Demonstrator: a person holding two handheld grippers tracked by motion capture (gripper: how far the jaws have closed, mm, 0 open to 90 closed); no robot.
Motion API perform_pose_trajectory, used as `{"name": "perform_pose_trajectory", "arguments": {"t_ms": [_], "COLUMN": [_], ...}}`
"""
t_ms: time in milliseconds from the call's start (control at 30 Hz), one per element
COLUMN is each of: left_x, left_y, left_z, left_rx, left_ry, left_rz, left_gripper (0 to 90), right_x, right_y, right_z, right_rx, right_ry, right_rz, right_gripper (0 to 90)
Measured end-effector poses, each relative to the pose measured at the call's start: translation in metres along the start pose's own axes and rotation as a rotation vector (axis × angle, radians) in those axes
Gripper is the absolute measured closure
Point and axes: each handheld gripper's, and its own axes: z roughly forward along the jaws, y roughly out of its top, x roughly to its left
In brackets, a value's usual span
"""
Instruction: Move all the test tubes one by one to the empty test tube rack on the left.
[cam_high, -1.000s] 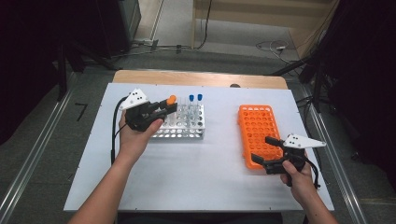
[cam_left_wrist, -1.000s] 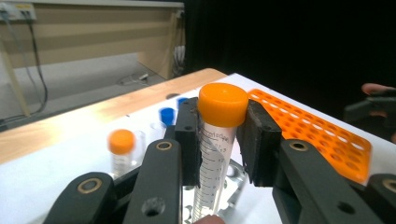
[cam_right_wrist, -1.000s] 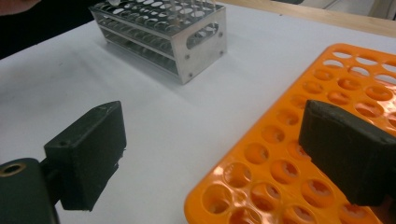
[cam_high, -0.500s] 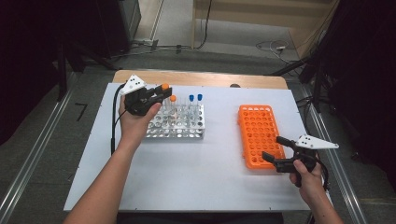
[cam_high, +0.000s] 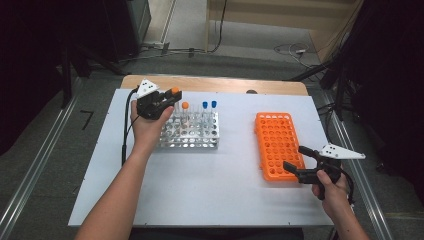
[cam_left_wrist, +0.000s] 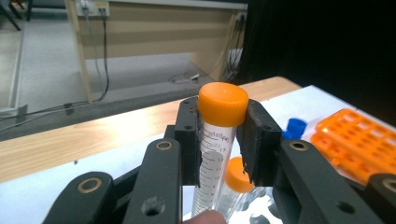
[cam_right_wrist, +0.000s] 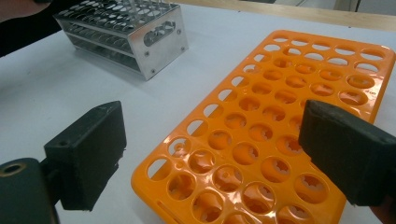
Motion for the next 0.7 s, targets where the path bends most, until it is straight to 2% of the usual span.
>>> {"name": "perform_pose_trajectory", "arguments": {"t_ms": [67,367,467,533,633,700], "left_x": [0.0008,0.0003,0.0009,-0.0001,-0.0014,-0.0011], "left_y": [-0.0022,-0.0037,-0.0043,-0.0057,-0.0083,-0.0104], "left_z": [0.0011,-0.0008,-0.0011,-0.0014,0.0017,0.0044], "left_rx": [0.013,0.009,0.034,0.040,0.078,0.106], "left_ry": [0.006,-0.006,-0.017,-0.011,0.012,0.009], "left_rz": [0.008,0.002,-0.018,-0.009,0.015,0.007], "left_gripper": [71.1,71.0,71.1,71.1,71.1,70.9], "right_x": [0.0001,-0.0007,-0.0009,-0.0011,-0.0015,-0.0012], "right_y": [0.0000,0.0001,0.0004,0.0004,0.0000,-0.0001], "right_z": [0.0001,-0.0012,-0.0020,-0.0022,-0.0016,-0.0011], "right_rx": [-0.001,-0.005,-0.009,-0.011,-0.009,-0.006], "right_ry": [0.001,0.001,0.001,0.003,0.001,0.000], "right_rz": [-0.001,0.008,0.008,0.010,0.010,0.011], "right_gripper": [6.1,6.1,6.1,6.1,6.1,6.1]}}
